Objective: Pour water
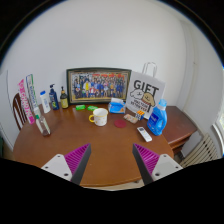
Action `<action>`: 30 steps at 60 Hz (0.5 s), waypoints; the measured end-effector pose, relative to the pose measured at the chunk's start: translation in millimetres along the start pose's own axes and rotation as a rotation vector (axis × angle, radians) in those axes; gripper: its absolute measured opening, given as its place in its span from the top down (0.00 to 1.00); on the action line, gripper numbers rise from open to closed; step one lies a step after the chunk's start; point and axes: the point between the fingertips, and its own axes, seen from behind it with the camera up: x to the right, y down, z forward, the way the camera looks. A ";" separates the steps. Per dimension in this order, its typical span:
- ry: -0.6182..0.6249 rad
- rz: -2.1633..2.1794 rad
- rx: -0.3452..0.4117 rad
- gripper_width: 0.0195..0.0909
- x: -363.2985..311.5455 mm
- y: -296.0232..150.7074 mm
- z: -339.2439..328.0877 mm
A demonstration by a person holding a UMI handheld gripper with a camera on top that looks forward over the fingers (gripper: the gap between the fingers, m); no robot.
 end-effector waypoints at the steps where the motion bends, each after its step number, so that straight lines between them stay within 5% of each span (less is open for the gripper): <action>1: 0.001 -0.001 -0.003 0.07 -1.0 1.0 0.3; 14: 0.008 -0.013 -0.032 0.07 -60.7 21.6 9.6; 30: -0.082 -0.022 0.031 0.07 -200.9 42.2 11.4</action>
